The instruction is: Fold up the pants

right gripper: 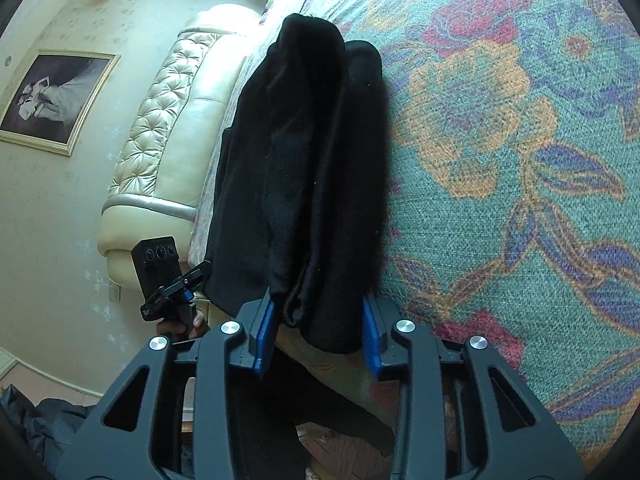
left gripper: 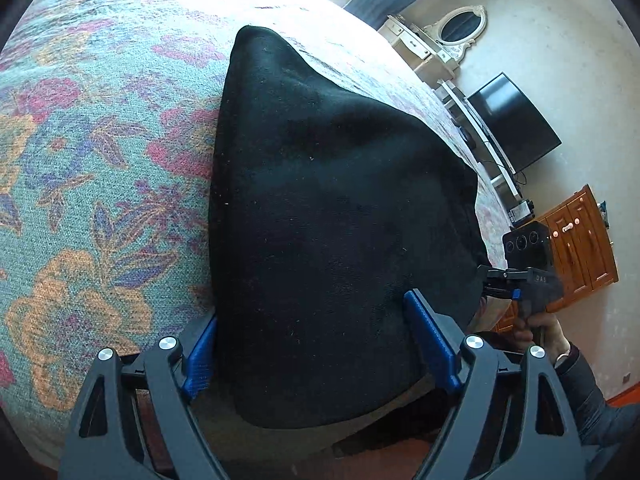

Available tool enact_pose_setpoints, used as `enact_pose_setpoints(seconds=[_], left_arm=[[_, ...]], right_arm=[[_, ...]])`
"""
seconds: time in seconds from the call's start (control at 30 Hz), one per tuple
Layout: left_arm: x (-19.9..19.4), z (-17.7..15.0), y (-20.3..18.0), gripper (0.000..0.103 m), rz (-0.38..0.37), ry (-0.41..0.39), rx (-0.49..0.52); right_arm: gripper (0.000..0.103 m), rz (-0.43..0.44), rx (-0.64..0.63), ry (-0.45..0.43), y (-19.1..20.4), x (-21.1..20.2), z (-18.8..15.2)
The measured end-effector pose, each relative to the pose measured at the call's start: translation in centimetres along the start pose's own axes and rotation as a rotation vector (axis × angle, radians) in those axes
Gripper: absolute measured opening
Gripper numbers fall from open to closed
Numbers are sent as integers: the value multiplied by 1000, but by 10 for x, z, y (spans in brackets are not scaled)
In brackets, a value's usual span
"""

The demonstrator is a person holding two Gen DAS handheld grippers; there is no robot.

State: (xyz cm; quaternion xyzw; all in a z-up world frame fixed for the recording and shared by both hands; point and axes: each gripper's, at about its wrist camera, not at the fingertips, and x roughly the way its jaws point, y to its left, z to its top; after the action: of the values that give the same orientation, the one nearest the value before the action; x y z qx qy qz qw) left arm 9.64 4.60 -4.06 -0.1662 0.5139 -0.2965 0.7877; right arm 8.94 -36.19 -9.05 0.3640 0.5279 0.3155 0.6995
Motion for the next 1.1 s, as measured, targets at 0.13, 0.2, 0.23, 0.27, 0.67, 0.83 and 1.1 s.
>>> enact_pose_setpoints(seconds=[0.13,0.2,0.23,0.27,0.67,0.83,1.1], left_arm=[[-16,13,11,83,-32,-37,-26],[-15,27,24,83,-49,-42,-60],[-15,35,31,83,-52,-53,-75],[-13,43,38,83,-71,-65,-92],[49,124,57,85,-184,-14,-152],[60,126,52,51,-96,0,-101],[55,121,60,28,-113,-28,-126]], right_arm=[[81,0,-45,-93,4,-19,19],[86,21,-15,-150,-5,-25,36],[86,44,-7,-167,-8,-24,44],[87,69,3,-172,-12,-21,53],[64,103,-12,-104,-23,17,111],[30,97,4,-113,-31,18,107],[25,18,-74,-174,-9,18,102]])
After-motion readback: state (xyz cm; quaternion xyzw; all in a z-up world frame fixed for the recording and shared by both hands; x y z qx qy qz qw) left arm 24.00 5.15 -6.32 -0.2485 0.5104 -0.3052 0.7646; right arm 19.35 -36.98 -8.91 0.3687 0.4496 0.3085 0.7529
